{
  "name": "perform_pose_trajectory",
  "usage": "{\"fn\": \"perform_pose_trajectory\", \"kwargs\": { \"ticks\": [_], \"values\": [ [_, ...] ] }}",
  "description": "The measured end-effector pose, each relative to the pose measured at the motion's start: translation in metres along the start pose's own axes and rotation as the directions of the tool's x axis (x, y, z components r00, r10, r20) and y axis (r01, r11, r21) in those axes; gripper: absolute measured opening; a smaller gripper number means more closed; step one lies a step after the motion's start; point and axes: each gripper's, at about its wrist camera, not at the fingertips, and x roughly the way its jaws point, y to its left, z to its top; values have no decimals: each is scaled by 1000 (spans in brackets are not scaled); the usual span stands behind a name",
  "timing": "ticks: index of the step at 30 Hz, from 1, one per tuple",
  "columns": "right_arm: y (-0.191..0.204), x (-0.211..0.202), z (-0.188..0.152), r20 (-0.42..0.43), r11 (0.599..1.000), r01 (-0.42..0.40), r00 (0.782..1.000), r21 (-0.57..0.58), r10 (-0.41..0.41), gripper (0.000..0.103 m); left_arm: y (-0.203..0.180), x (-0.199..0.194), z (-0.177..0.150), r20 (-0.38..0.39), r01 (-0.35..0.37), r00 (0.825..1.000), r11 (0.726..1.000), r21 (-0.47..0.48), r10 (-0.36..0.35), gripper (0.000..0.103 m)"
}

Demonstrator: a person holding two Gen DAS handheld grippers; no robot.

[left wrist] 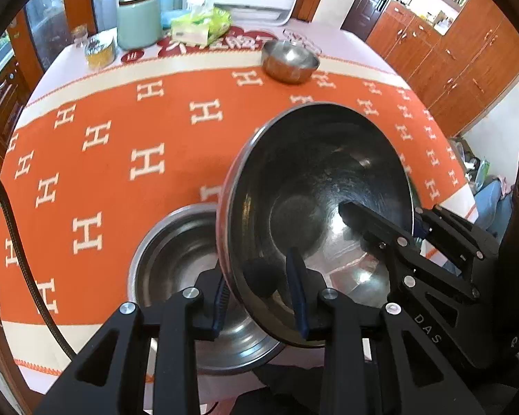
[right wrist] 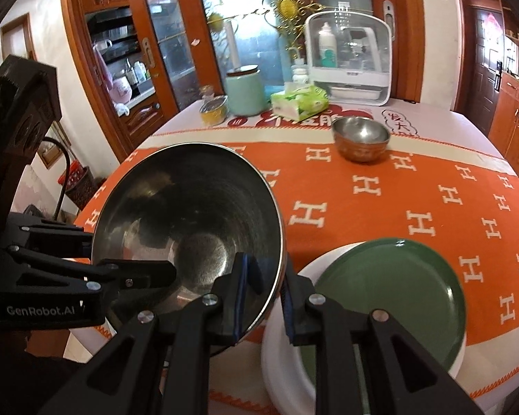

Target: Organize plates and bowls

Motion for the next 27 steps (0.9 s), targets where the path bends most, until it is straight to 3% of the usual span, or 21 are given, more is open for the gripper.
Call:
{"fn": "perform_pose_trajectory", "kwargs": {
  "ticks": [7,13,18,27],
  "values": [
    [22,9,-9,-49,999,8,999,-42,-10,19,18,11,-20,-87,4,996,1000,5,-4,31],
    [33,16,-14,-94,997,22,995,-78,-29,20,26,15,-27,-110,-3,994,1000,-1,3,31],
    [41,18,-16,-116,993,27,993,-112,-40,35,30,15,-32,-116,-1,993,1000,-12,-1,33],
    [46,7,-11,-90,985,51,994,-168,-67,47,45,5,-29,-79,-51,996,998,-31,48,48]
  ]
}}
